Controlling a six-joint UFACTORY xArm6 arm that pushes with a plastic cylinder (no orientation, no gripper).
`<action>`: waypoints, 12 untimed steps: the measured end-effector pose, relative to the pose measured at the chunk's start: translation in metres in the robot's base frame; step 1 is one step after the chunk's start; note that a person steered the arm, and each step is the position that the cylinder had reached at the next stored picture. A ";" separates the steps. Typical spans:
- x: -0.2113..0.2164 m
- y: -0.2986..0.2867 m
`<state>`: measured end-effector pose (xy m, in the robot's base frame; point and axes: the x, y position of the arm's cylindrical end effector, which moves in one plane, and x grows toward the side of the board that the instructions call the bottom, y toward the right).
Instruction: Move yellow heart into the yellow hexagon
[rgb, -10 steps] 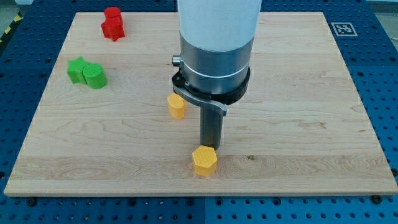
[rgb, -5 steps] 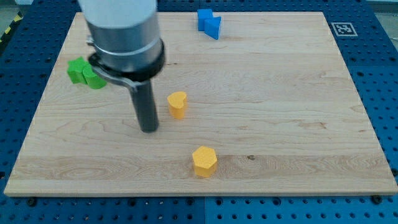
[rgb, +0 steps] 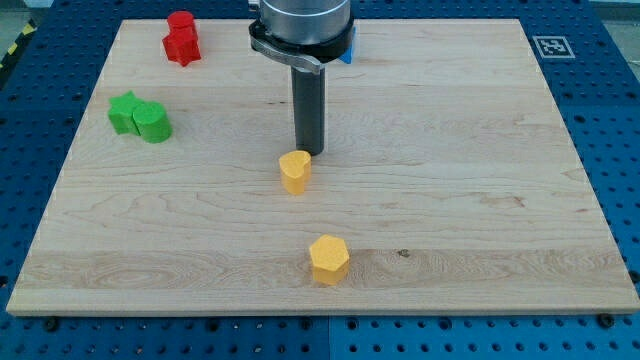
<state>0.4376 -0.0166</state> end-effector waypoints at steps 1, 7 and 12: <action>0.000 -0.012; 0.035 -0.012; 0.022 -0.040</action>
<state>0.4598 -0.0564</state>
